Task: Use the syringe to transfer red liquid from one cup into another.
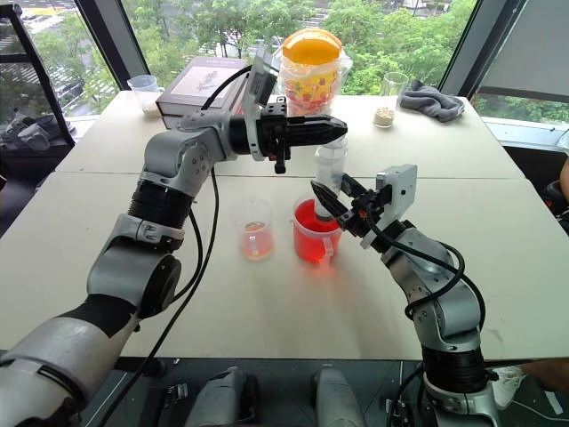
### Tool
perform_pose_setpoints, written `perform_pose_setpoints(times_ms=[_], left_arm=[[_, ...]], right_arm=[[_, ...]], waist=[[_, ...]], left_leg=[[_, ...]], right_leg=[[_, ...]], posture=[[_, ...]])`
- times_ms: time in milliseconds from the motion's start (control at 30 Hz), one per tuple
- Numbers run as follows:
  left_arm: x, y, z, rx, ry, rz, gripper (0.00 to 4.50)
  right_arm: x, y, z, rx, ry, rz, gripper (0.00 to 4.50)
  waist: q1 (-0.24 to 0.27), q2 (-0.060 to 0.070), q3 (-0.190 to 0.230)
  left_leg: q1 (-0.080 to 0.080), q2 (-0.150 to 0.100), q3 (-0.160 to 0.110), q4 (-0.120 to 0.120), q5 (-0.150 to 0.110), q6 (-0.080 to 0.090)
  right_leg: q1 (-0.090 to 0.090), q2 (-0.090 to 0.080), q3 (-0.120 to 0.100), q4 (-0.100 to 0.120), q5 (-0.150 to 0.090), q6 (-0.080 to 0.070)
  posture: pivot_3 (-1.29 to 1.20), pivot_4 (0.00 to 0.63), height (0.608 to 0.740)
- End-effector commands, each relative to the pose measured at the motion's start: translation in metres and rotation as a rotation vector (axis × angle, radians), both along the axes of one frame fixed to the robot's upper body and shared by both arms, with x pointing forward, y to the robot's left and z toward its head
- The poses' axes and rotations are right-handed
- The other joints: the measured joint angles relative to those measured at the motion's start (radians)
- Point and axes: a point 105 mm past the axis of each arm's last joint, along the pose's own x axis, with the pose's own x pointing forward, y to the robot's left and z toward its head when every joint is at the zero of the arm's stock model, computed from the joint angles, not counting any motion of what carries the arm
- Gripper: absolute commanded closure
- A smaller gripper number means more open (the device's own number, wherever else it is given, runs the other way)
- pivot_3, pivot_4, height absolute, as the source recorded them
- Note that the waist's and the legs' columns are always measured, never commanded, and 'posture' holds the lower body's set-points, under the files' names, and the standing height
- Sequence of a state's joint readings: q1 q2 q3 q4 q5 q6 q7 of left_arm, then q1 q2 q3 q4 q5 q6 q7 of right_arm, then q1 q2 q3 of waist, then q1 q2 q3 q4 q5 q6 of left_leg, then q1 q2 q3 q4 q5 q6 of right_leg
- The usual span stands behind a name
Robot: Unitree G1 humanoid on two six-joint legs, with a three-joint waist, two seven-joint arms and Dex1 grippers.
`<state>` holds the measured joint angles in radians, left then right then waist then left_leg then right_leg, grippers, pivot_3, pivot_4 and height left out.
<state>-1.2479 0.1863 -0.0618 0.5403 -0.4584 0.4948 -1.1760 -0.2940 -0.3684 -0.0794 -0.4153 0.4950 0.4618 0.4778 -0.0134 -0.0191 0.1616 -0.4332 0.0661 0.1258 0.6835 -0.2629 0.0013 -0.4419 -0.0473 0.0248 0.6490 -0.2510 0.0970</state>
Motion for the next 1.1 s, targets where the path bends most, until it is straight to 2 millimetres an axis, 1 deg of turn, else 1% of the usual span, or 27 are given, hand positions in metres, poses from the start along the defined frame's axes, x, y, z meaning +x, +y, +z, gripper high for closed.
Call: perform_pose_setpoints(times_ms=[33,467,667,733,800,867,933,967,1100], left_arm=[[-0.005,0.014,0.056,-0.144,-0.159,0.048,4.46],[-0.004,0.014,0.059,-0.155,-0.17,0.057,4.46],[-0.006,0.013,0.055,-0.141,-0.183,0.047,4.46],[-0.006,0.013,0.053,-0.137,-0.185,0.049,4.46],[-0.008,0.013,0.047,-0.107,-0.222,0.045,4.46],[-0.01,0.013,0.043,-0.092,-0.221,0.03,4.46],[-0.011,0.014,0.04,-0.092,-0.199,0.018,3.61],[-0.011,0.015,0.038,-0.086,-0.194,0.017,3.3],[-0.012,0.022,0.025,-0.035,-0.201,0.01,1.3]], right_arm=[[-0.005,0.014,-0.016,-0.02,0.054,0.077,3.09],[-0.006,0.014,-0.018,-0.023,0.061,0.082,3.09],[-0.006,0.015,-0.016,-0.022,0.055,0.083,3.09],[-0.007,0.015,-0.014,-0.025,0.043,0.083,3.09],[-0.007,0.016,-0.007,-0.034,0.016,0.081,3.09],[-0.008,0.016,0.001,-0.034,-0.007,0.081,3.09],[-0.008,0.015,0.01,-0.033,-0.034,0.081,3.09],[-0.007,0.014,0.014,-0.036,-0.046,0.079,3.09],[-0.007,0.011,0.026,-0.043,-0.075,0.073,3.09]], waist=[[0.0,0.0,0.0],[0.0,0.0,0.0],[0.0,0.0,0.0],[0.0,0.0,0.0],[0.0,0.0,0.0],[-0.001,0.0,0.0],[-0.002,0.0,0.0],[-0.003,0.0,0.0],[0.0,0.0,0.0]], left_leg=[[0.0,0.0,0.0,0.0,0.0,0.0],[0.0,0.0,0.0,0.0,0.0,0.0],[0.0,0.0,0.0,0.0,0.0,0.0],[0.0,0.0,0.0,0.0,0.0,0.0],[0.0,0.0,0.0,0.0,0.0,0.0],[0.0,0.0,0.0,0.0,0.0,0.0],[0.0,0.0,0.0,0.0,0.0,0.0],[0.0,0.0,0.0,0.0,0.0,0.0],[0.0,0.0,0.0,0.0,0.0,0.0]], right_leg=[[0.0,0.0,0.0,0.0,0.0,0.0],[0.0,0.0,0.0,0.0,0.0,0.0],[0.0,0.0,0.0,0.0,0.0,0.0],[0.0,0.0,0.0,0.0,0.0,0.0],[0.0,0.0,0.0,0.0,0.0,0.0],[0.0,0.0,0.0,0.0,0.0,0.0],[0.0,0.0,0.0,0.0,0.0,0.0],[0.0,0.0,0.0,0.0,0.0,0.0],[0.0,0.0,0.0,0.0,0.0,0.0]], posture=[[0.0,0.15,0.74],[0.0,0.15,0.74],[0.0,0.15,0.74],[0.0,0.15,0.74],[0.0,0.15,0.74],[0.0,0.15,0.74],[0.0,0.15,0.74],[0.0,0.15,0.74],[0.0,0.15,0.74]])
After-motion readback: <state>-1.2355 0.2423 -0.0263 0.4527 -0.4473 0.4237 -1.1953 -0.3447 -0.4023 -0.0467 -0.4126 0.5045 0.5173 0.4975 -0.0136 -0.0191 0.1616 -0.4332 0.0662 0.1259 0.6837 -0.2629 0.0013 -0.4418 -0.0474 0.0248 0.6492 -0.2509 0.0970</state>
